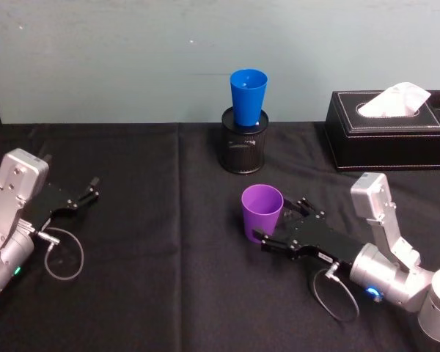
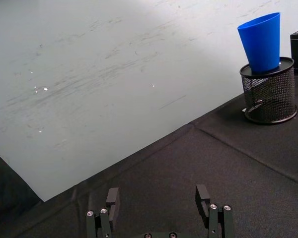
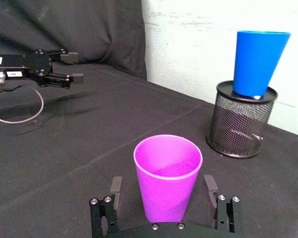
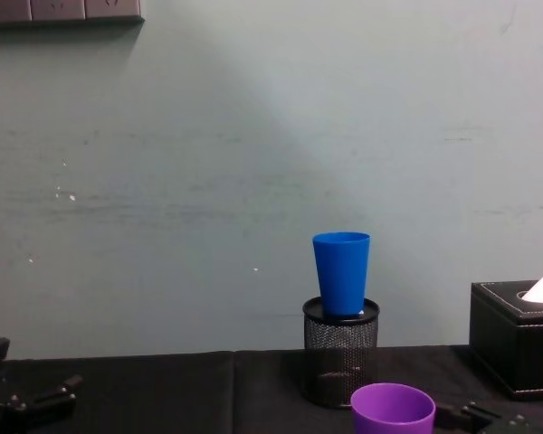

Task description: Pick up one cup with a gripper and tap it against the other cup.

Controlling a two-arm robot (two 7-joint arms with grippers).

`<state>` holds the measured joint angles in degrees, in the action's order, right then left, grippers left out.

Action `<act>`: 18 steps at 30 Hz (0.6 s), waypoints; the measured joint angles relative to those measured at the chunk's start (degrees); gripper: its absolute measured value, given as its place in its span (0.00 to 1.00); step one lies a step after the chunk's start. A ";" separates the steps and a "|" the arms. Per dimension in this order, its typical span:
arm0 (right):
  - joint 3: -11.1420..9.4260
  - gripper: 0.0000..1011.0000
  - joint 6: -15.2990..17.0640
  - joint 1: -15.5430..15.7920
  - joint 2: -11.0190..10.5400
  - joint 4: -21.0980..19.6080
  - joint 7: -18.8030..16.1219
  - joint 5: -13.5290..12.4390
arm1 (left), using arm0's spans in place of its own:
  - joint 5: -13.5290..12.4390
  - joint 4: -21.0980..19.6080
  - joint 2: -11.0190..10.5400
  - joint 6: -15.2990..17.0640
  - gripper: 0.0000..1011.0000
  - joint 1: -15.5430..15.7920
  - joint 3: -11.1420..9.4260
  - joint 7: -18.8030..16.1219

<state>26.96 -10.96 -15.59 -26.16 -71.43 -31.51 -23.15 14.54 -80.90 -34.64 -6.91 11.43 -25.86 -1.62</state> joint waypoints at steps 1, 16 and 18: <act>0.05 0.99 -0.06 -0.23 0.25 0.27 -0.09 0.18 | 0.00 0.00 0.00 0.00 0.99 0.00 0.00 0.00; -0.50 0.99 -1.76 -3.14 3.73 4.76 -1.94 2.32 | 0.00 0.00 0.00 0.00 0.99 0.00 0.00 0.00; -0.66 0.99 -1.98 -3.56 4.25 5.38 -2.10 2.58 | 0.00 0.00 0.00 0.00 0.99 0.00 0.00 0.00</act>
<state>26.30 -12.93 -19.15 -21.91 -66.05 -33.62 -20.57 14.55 -80.90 -34.65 -6.91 11.43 -25.86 -1.62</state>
